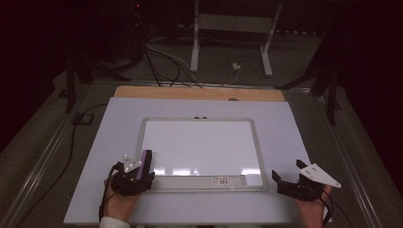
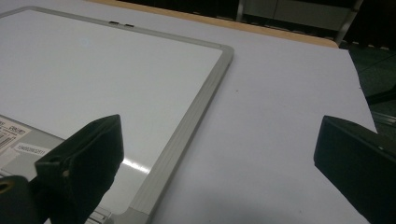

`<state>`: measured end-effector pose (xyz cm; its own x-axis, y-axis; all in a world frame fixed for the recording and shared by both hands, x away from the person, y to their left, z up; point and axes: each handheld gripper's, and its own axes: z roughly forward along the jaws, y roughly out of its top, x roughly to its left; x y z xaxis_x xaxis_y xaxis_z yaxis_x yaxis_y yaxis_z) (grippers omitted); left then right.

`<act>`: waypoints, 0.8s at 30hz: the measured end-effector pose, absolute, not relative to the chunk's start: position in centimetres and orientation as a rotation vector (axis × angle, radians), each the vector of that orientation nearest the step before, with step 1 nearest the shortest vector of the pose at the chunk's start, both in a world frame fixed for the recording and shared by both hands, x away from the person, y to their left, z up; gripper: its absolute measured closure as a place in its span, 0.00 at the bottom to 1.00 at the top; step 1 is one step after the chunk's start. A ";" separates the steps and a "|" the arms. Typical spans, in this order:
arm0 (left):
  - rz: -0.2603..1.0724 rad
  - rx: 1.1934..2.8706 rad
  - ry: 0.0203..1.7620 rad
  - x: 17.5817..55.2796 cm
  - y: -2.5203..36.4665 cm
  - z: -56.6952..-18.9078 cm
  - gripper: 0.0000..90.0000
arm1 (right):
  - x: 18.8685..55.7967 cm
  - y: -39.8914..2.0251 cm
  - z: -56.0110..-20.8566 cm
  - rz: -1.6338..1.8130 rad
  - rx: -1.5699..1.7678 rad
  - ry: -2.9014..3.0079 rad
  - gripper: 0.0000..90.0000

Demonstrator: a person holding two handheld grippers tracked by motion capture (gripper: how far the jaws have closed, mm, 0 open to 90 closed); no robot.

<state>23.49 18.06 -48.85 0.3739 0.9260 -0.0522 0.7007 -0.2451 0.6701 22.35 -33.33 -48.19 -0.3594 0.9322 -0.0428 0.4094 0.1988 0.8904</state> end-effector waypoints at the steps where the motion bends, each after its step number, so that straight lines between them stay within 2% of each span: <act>1: 0.473 2.025 1.397 23.3 18.1 -48.9 0.47 | 22.3 -33.3 -48.2 1.111 1.248 1.873 0.02; 6: 0.470 2.030 1.402 22.4 18.3 -48.8 0.51 | 22.3 -33.3 -48.2 1.110 1.246 1.874 0.02; 12: 0.466 2.010 1.381 22.0 18.6 -48.8 0.51 | 22.4 -33.3 -48.2 1.109 1.247 1.876 0.02; 19: 0.522 1.906 1.289 22.2 19.1 -47.6 0.38 | 22.3 -33.3 -48.2 1.111 1.245 1.874 0.02; 24: 0.546 1.828 1.215 22.5 20.0 -46.5 0.23 | 22.3 -33.2 -48.2 1.112 1.244 1.873 0.02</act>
